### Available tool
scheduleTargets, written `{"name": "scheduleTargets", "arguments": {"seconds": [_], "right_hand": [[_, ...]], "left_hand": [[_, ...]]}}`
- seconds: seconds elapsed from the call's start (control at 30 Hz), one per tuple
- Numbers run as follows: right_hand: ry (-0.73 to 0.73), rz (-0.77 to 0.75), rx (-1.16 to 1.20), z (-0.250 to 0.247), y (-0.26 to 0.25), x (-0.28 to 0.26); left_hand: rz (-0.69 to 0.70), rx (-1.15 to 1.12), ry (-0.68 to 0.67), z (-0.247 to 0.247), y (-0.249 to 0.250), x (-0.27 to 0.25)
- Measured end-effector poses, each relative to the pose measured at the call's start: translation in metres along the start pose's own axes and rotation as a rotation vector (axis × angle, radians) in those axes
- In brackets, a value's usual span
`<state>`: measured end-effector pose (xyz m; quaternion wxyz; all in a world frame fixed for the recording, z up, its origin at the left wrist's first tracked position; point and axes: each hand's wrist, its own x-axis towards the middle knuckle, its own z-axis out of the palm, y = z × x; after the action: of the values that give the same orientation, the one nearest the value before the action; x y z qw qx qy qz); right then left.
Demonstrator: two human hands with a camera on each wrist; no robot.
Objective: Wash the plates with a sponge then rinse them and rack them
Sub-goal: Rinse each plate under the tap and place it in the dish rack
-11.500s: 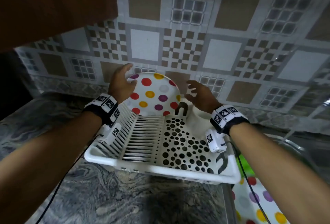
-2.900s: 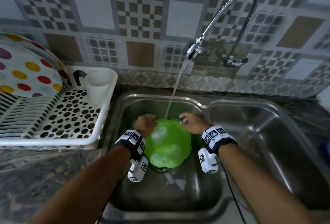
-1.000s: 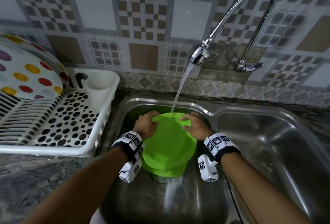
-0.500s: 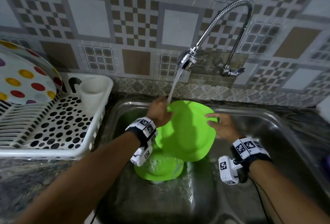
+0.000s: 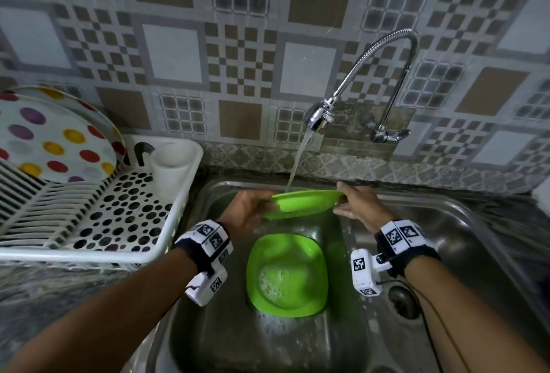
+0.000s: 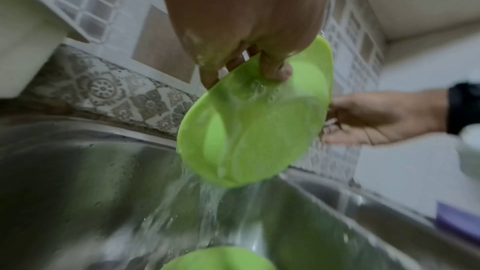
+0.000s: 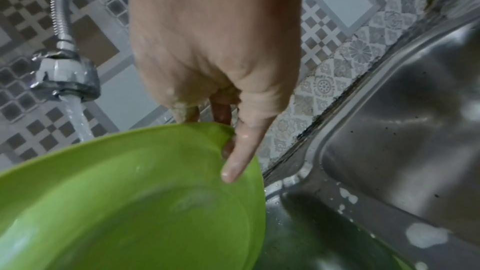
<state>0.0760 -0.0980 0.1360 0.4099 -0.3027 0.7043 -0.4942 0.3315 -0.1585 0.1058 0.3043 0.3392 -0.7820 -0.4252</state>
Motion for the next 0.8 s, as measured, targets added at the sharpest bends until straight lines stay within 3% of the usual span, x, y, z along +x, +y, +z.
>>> {"name": "scheduleTargets", "arguments": {"seconds": [0.13,0.2,0.43,0.6,0.8], "right_hand": [[0.041,-0.186,-0.231,0.0,0.006,0.01],[0.103,-0.278,-0.307,-0.004,0.01,0.012],[0.122,-0.354,-0.275,-0.035,0.017,0.013],[0.057,-0.438,-0.237,-0.045,0.005,0.012],[-0.139,-0.599,-0.408,0.001,-0.021,0.013]], "left_hand": [[-0.005,-0.227,0.089,-0.012,0.011,0.022],[-0.013,-0.274,0.062,-0.013,0.015,0.033],[-0.105,-0.428,0.082,0.001,0.022,0.059],[-0.257,-0.624,0.176,0.006,0.011,0.065],[-0.471,-0.74,0.401,-0.012,-0.026,0.05]]}}
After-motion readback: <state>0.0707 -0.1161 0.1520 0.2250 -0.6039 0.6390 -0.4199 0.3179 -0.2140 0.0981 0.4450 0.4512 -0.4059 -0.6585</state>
